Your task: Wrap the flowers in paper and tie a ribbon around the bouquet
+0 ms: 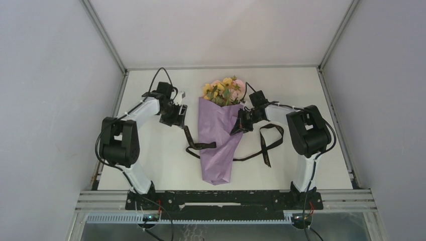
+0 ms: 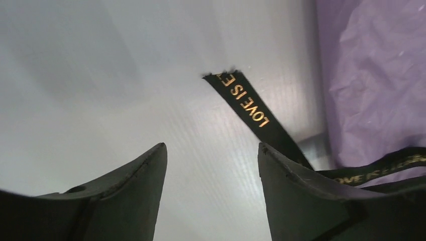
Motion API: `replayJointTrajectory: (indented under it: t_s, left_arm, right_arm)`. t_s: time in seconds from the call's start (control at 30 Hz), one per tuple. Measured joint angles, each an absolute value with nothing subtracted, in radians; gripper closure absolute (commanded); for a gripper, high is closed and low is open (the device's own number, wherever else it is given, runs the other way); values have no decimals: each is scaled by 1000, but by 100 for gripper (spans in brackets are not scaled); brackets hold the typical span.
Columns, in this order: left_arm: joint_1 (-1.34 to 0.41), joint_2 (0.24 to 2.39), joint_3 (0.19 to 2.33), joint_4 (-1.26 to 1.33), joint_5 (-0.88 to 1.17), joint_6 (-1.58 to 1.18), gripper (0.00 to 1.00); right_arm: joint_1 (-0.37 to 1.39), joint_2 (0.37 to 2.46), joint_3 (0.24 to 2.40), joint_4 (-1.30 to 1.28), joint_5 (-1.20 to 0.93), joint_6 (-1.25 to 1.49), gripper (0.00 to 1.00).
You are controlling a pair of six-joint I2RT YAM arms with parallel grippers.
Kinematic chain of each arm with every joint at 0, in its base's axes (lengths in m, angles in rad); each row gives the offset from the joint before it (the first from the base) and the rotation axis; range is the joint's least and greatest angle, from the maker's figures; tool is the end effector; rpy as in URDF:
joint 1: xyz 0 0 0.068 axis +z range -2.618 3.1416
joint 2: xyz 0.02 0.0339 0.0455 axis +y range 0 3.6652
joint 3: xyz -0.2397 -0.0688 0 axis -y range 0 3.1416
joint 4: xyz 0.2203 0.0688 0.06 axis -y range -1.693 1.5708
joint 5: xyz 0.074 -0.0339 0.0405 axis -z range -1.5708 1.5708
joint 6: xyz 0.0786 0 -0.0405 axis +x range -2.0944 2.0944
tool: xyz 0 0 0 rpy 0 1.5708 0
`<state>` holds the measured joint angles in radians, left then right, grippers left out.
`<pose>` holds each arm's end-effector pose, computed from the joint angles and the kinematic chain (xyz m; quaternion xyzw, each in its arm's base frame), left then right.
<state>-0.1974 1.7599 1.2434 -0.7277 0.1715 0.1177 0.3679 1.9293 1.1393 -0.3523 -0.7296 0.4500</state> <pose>0.3257 -0.0788 0.1489 0.1680 0.9687 -0.0909 0.1585 0.3142 0.1772 0.1031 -0.0383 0.9152 0.3988 0.0436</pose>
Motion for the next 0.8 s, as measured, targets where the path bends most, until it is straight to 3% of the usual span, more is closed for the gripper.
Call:
replayJointTrajectory:
  t_s: [0.27,0.57,0.8]
  left_arm:
    - [-200,1602,1042,-621,245,-279,25]
    - [-256,1708,1008,-586,293,-483,26]
    - [-315,1760,1018,-553,396,-535,54]
  right_arm:
    - [366,1929,1139,-355,-726,448,100]
    - [366,1929,1130,-349,-723,448,100]
    - [364,1929,1130,-348,-719,448,100]
